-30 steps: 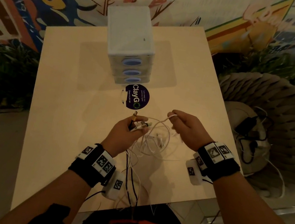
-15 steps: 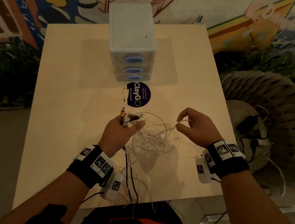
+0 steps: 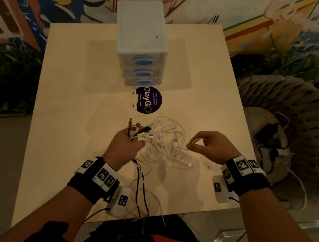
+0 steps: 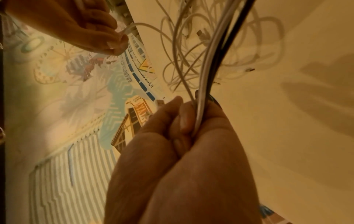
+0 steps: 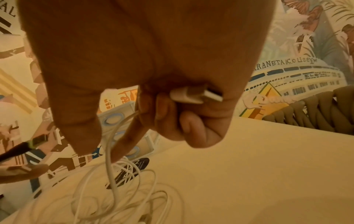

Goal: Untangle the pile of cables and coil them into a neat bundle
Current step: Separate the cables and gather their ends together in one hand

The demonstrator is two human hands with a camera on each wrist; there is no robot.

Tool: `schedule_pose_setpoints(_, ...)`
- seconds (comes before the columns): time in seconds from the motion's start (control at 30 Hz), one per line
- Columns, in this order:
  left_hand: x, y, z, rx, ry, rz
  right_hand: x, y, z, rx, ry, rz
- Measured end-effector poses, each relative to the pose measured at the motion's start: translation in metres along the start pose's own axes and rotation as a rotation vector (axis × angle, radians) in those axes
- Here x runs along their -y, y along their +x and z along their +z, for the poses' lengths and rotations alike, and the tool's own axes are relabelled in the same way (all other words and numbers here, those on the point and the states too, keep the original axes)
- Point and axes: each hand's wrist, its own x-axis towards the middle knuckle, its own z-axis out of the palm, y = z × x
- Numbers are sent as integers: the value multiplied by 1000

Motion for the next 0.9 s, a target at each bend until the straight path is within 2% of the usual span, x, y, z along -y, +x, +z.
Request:
schedule_pose_setpoints(0.1,-8,0,8,-30,-49,-54,-5,-2,4,-51,-70,48)
schedule_pose_setpoints(0.17,-12,-1,13,32,-82,-41,-8,-3,5,-74,2,63)
schedule_pose_setpoints(0.27,-14,1,21,134,-70,-7,-5,-6,7,-12,96,79)
schedule_pose_setpoints(0.33,-16,3,26,146,19,-10,-2,-7,7,42,92,75)
schedule_pose_setpoints(0.47,-16,13,32,60,228,-14,1,-9,4,45,109,0)
schedule_pose_setpoints(0.57,-11,22,30,-28,387,30,1,-12,-2,-10,101,-45)
schedule_pose_setpoints(0.7,-3,32,26,-65,534,17,-2,-15,-10,-79,157,-71)
schedule_pose_setpoints(0.8,0,39,27,-58,492,-18,-5,-16,-11,-77,211,-79)
schedule_pose_setpoints(0.9,-2,43,29,-7,302,-98,-6,-16,-8,-51,235,-73)
